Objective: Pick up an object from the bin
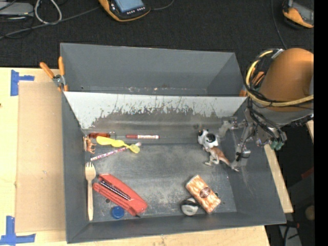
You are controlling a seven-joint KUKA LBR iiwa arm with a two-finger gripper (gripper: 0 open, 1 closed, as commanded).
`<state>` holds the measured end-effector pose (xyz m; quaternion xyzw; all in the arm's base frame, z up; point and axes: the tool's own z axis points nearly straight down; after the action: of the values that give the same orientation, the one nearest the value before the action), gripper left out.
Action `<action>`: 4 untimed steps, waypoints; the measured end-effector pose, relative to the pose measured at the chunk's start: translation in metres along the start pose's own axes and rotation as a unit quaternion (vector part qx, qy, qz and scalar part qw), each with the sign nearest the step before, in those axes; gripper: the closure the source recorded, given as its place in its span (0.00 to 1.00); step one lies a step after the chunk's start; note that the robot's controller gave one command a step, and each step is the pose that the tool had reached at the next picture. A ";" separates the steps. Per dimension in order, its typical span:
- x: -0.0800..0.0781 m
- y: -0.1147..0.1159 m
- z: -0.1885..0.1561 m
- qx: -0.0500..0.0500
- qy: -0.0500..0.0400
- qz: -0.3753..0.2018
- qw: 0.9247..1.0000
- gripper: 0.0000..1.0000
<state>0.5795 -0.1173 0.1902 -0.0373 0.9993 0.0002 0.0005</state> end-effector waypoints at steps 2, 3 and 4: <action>0.085 0.010 0.041 -0.002 0.002 -0.099 0.995 0.00; 0.076 0.006 0.004 -0.001 0.002 -0.033 0.999 0.00; 0.101 0.038 0.074 -0.004 0.005 -0.131 0.991 0.00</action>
Offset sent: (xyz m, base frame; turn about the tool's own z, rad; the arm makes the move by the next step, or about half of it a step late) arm -0.0875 0.0066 -0.0427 -0.2034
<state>0.4761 -0.0867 0.1163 -0.1679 0.9858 0.0040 -0.0043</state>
